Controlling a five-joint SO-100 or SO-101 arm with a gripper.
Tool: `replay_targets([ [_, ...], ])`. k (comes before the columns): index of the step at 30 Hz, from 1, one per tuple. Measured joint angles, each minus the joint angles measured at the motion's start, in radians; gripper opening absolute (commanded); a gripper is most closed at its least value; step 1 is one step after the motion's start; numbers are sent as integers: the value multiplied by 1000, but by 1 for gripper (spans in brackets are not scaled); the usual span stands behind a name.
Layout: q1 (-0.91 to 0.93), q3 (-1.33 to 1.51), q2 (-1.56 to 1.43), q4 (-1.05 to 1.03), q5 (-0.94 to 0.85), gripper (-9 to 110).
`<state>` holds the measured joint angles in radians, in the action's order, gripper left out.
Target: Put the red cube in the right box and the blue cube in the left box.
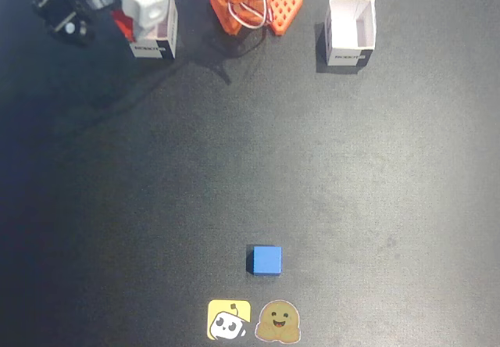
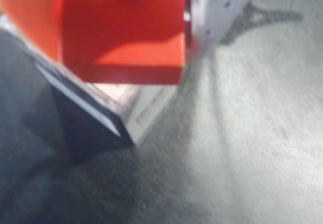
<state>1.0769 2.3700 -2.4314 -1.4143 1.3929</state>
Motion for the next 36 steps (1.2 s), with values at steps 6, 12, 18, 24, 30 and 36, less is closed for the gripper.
replay_targets([
  [6,78,9,-11,-21,5,12],
  [12,138,25,-11,-21,23,12],
  [18,140,41,-38,-21,44,16],
  [24,140,52,-78,-21,55,20],
  [30,140,54,-100,-21,48,12],
  [36,129,54,-109,-21,31,3],
])
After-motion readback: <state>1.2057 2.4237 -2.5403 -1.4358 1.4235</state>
